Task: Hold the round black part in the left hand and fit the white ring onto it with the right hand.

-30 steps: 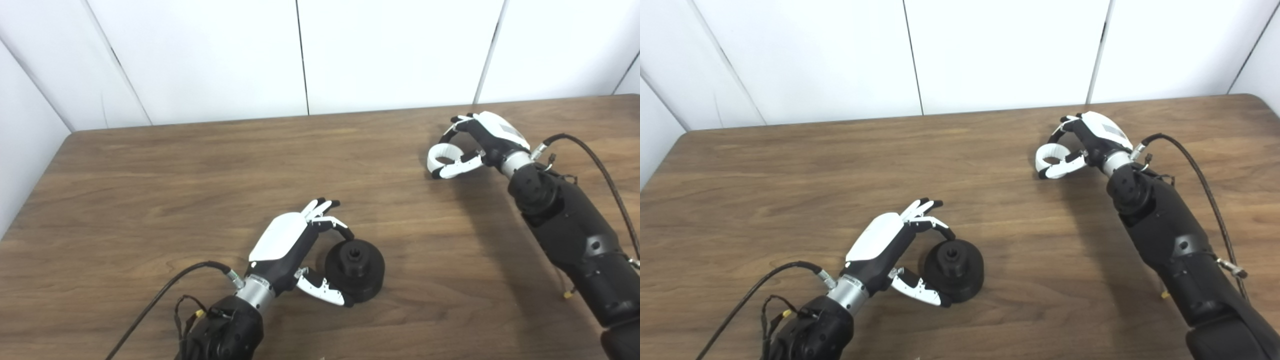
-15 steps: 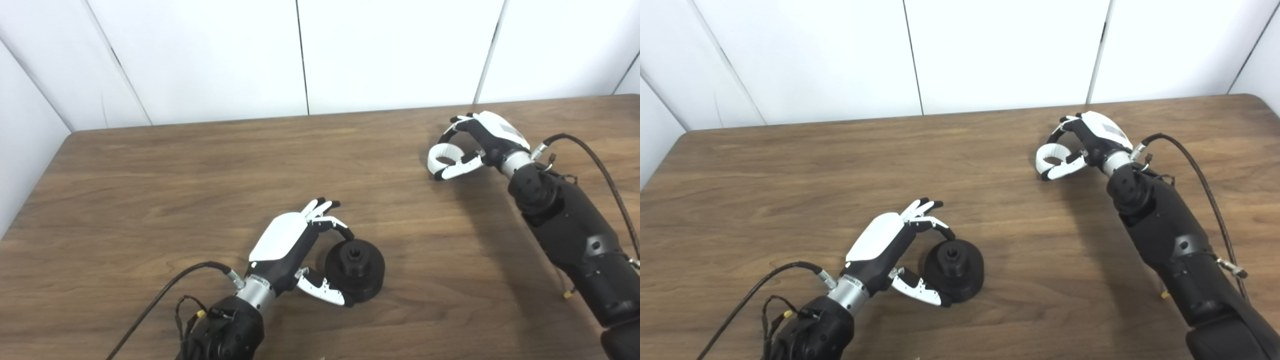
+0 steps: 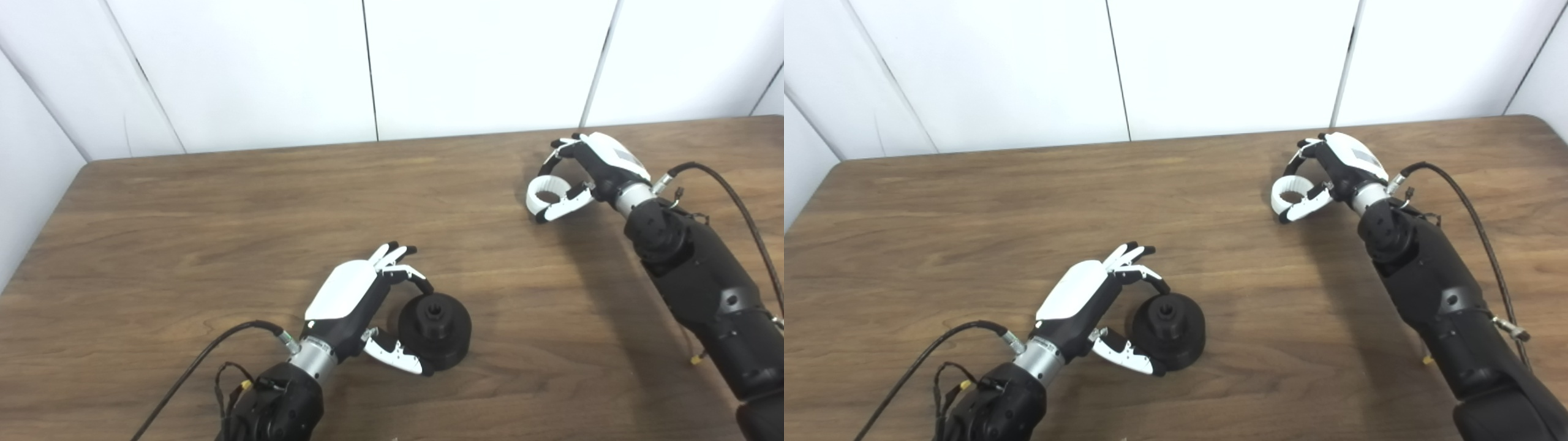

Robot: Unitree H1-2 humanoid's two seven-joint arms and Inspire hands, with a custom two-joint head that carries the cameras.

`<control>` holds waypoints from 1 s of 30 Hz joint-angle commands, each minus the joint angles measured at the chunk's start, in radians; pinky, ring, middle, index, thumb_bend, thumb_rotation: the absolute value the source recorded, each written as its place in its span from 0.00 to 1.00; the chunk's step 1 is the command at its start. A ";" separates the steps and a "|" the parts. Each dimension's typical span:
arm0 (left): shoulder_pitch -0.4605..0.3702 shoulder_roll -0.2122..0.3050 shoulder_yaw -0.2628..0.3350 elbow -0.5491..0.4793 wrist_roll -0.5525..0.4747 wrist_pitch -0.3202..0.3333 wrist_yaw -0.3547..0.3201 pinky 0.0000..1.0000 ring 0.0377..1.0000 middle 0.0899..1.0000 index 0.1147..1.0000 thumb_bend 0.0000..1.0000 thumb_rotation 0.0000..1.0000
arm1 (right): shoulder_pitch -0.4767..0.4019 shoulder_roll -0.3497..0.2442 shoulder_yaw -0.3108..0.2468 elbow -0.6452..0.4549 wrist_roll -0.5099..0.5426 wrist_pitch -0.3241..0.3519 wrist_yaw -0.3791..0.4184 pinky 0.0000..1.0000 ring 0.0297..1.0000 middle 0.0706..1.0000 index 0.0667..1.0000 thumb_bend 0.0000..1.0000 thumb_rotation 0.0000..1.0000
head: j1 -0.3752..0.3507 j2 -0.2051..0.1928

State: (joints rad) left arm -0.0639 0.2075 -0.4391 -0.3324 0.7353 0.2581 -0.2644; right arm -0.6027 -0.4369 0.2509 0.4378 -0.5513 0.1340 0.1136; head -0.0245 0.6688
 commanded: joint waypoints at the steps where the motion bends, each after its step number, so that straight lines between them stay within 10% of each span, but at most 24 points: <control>1: 0.013 0.025 -0.004 0.024 0.032 0.017 -0.035 0.83 1.00 0.95 0.54 0.98 0.22 | -0.041 -0.008 -0.017 -0.010 0.004 -0.038 -0.036 0.97 1.00 0.88 0.46 0.52 0.15 | -0.001 0.001; 30: 0.007 0.012 -0.007 0.041 0.024 0.024 -0.039 0.85 1.00 0.95 0.54 0.96 0.20 | 0.004 -0.051 -0.027 -0.190 0.011 -0.028 0.020 0.92 1.00 0.88 0.45 0.53 0.15 | -0.008 -0.003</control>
State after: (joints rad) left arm -0.0649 0.2047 -0.4400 -0.3294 0.7354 0.2591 -0.2653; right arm -0.5642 -0.4690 0.2418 0.3028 -0.5420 0.1253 0.1282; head -0.0322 0.6658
